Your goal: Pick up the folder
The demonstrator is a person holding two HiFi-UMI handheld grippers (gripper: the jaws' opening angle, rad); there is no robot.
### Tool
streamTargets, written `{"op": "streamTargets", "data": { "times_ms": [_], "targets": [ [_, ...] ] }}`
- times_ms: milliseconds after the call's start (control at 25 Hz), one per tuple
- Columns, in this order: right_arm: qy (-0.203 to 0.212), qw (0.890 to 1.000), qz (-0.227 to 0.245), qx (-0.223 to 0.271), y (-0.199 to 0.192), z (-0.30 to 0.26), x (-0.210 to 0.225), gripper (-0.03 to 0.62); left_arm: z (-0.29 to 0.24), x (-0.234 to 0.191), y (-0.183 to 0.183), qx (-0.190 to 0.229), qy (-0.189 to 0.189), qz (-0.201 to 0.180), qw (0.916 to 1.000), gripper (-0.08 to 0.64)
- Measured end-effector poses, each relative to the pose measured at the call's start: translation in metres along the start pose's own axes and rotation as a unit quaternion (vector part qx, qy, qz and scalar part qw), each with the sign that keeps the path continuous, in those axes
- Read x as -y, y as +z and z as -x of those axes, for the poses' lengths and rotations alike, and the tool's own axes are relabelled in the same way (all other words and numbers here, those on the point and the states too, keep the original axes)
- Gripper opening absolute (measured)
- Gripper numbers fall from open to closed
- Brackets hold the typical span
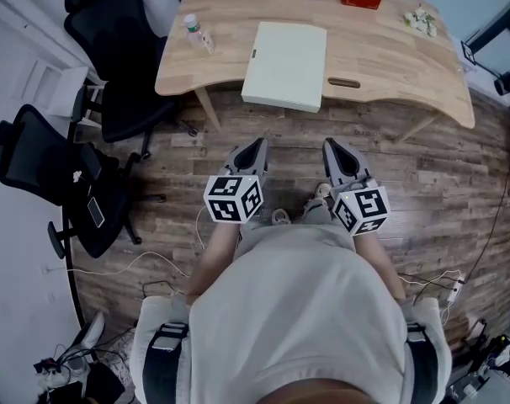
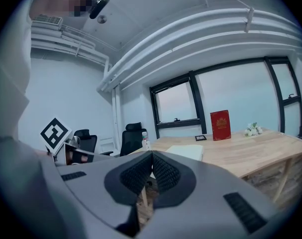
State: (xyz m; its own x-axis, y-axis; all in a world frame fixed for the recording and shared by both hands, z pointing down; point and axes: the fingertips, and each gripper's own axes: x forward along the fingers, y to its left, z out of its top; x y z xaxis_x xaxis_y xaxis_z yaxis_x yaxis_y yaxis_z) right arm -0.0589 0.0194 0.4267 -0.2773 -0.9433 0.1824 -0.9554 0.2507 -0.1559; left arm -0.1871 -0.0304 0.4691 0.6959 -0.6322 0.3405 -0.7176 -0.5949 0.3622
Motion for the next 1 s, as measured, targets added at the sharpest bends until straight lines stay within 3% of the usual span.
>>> {"op": "streamTargets", "data": {
  "times_ms": [320, 1000],
  "targets": [
    [0.015, 1.000, 0.000, -0.009, -0.004, -0.012, 0.005, 0.018, -0.012, -0.006, -0.001, -0.004, 0.009, 0.011, 0.9999, 0.021],
    [0.049, 0.999, 0.009, -0.016, 0.018, -0.055, 0.077, 0.018, -0.082, 0.001, 0.024, 0.007, 0.031, 0.039, 0.9987, 0.021]
  ]
}}
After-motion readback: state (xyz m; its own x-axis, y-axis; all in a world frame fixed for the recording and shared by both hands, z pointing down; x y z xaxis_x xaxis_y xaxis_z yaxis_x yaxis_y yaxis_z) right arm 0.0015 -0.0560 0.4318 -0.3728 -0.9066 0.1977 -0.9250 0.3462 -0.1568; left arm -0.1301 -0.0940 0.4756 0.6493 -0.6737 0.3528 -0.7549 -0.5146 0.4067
